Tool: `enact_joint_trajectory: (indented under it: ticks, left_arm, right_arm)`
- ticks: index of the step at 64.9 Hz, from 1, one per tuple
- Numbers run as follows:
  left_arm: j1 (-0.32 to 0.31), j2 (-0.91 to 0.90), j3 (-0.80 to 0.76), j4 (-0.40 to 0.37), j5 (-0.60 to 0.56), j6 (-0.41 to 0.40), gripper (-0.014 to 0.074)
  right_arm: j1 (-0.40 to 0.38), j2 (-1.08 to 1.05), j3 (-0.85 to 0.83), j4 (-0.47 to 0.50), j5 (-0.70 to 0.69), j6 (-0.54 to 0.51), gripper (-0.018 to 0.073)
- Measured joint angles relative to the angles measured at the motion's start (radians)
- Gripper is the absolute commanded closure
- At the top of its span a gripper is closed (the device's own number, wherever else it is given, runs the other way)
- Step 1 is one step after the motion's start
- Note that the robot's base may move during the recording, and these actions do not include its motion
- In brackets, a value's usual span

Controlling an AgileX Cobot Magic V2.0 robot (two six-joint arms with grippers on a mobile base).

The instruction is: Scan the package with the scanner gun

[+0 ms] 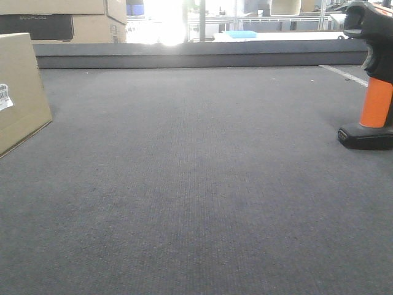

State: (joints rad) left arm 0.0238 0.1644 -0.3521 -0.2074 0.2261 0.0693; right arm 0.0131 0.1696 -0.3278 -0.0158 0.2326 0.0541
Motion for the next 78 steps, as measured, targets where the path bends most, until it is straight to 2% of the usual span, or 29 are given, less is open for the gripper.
enact_joint_trajectory:
  ticks: [16, 58, 65, 71, 78]
  left_arm:
    - [0.0, -0.026, 0.0, 0.002, 0.0, 0.0, 0.0708]
    - [0.0, -0.026, 0.0, 0.006, 0.0, 0.0, 0.0708]
    - [0.0, -0.026, 0.0, 0.006, 0.0, 0.0, 0.0708]
    - [0.0, -0.026, 0.0, 0.006, 0.0, 0.0, 0.0708]
    - [0.0, -0.026, 0.0, 0.006, 0.0, 0.0, 0.0708]
  right_arm:
    - [0.0, -0.059, 0.0, 0.016, 0.034, 0.0, 0.0721]
    - [0.0, -0.059, 0.0, 0.035, 0.038, -0.002, 0.0721]
    - [0.0, -0.074, 0.037, 0.035, -0.044, -0.009, 0.0721]
    - [0.0, -0.106, 0.105, 0.046, -0.148, -0.064, 0.0721]
    - [0.0, -0.155, 0.176, 0.066, -0.149, -0.095, 0.0721]
